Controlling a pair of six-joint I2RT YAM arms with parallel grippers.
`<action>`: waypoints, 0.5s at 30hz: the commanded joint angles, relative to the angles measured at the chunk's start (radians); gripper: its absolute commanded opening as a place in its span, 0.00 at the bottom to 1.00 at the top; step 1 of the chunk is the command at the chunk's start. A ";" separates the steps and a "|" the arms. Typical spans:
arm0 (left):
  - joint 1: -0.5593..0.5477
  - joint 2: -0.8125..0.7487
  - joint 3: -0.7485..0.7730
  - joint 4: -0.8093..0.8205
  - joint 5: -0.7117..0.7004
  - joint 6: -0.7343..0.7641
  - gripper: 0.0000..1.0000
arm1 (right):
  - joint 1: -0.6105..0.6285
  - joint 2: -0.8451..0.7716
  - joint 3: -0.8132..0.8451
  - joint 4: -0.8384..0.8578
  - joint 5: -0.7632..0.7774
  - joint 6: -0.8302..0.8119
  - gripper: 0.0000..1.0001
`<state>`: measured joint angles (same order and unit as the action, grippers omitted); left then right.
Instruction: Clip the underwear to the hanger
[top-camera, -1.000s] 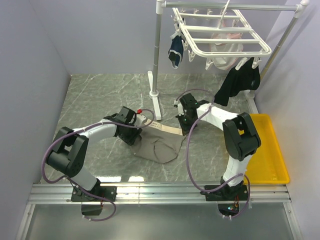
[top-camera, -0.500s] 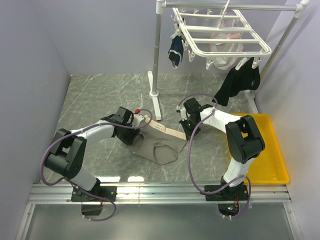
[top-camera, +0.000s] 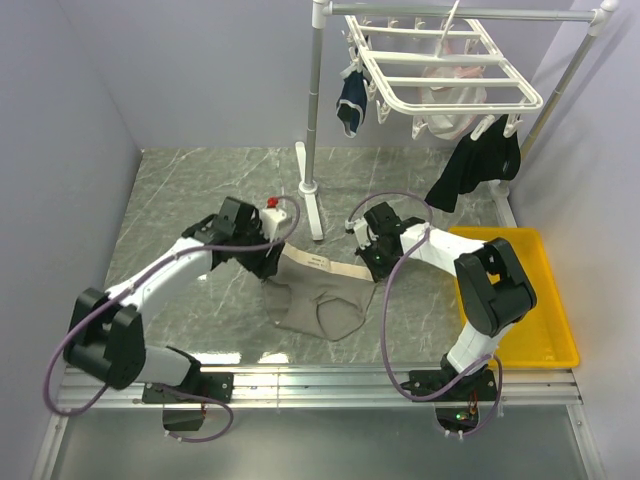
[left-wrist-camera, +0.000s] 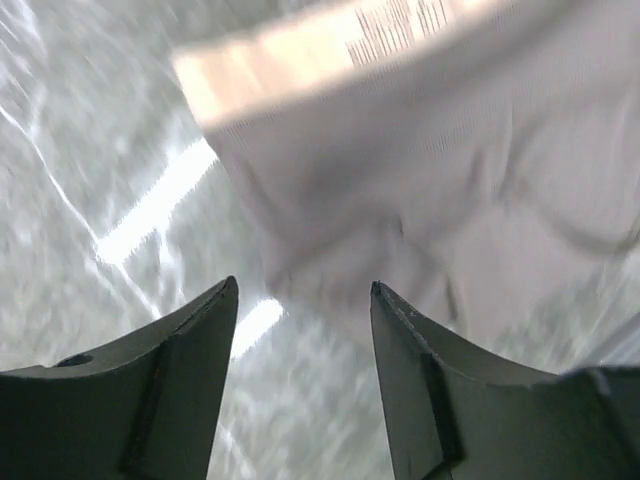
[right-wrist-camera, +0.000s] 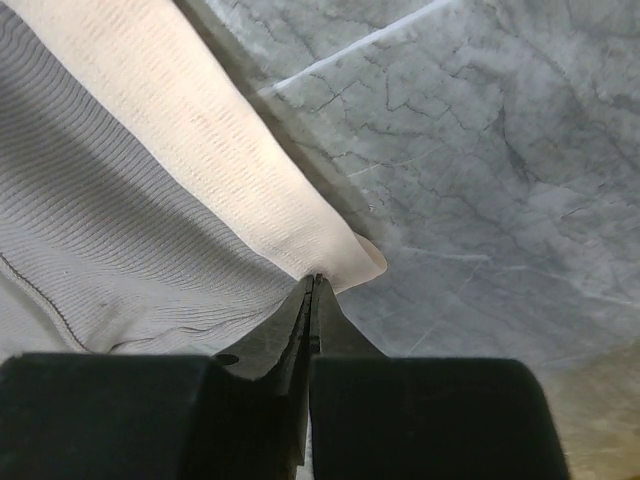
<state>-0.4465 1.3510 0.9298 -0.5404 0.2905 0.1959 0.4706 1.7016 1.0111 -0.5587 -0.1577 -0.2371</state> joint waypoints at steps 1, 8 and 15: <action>0.037 0.124 0.098 0.075 0.032 -0.160 0.61 | 0.005 -0.028 -0.016 0.008 0.066 -0.082 0.00; 0.100 0.344 0.207 0.201 0.048 -0.274 0.56 | 0.031 -0.053 -0.009 0.028 0.086 -0.122 0.00; 0.103 0.511 0.265 0.287 0.185 -0.343 0.52 | 0.074 -0.007 -0.011 0.074 0.121 -0.160 0.00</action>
<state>-0.3439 1.8381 1.1442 -0.3256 0.3702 -0.0940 0.5228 1.6913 1.0077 -0.5320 -0.0723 -0.3588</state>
